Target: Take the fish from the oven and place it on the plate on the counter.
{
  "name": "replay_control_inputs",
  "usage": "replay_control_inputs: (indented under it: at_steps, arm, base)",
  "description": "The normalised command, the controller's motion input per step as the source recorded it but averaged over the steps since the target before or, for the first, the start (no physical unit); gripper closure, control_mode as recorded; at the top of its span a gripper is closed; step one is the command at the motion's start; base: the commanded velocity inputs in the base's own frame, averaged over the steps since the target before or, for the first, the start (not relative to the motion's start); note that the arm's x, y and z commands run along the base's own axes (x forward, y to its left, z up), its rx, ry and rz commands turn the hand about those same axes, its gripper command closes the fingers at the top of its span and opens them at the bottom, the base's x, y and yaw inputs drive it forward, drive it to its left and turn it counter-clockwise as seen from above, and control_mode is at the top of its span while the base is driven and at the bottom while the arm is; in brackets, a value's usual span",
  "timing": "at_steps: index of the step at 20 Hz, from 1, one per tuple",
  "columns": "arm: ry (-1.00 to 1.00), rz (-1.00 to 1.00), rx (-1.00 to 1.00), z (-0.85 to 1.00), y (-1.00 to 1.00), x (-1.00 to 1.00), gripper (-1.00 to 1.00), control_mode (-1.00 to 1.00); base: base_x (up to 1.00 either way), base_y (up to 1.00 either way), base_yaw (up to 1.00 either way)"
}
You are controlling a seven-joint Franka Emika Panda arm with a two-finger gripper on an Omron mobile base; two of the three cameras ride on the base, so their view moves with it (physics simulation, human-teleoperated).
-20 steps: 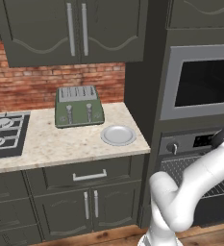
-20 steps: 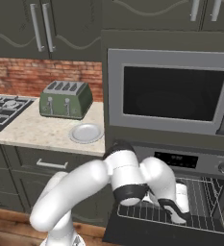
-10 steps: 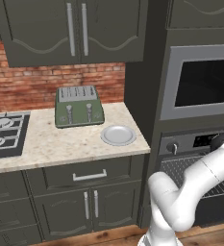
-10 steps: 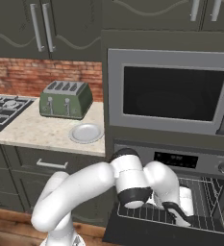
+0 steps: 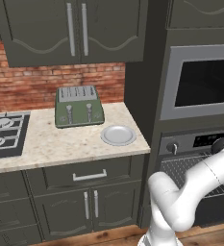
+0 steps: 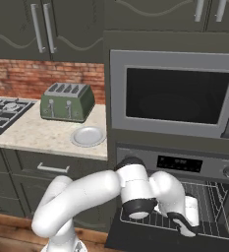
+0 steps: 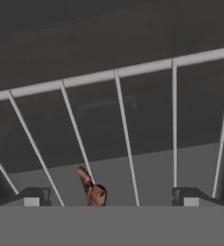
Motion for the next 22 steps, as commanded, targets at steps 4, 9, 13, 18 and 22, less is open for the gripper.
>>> replay_control_inputs:
  at_steps: [4,9,13,18,22]
  arm:
    - [0.05,0.0,0.0,-0.16,-0.08,0.25,-1.0,-1.0]
    - [0.06,0.04,0.02,-0.11,-0.25,0.29,-1.0,-1.0]
    - [0.0,0.08,0.05,-0.02,-0.43,0.11,-1.0,-1.0]
    - [0.0,0.09,0.04,-0.03,-0.3,0.09,-1.0,-1.0]
    - [0.01,0.08,0.06,-0.27,-0.03,0.24,-1.0,-1.0]
  base:
    - [0.0,0.0,0.0]
    - [0.0,0.0,0.0]
    - [0.0,0.0,0.0]
    - [0.0,0.0,0.0]
    - [0.0,0.0,0.0]
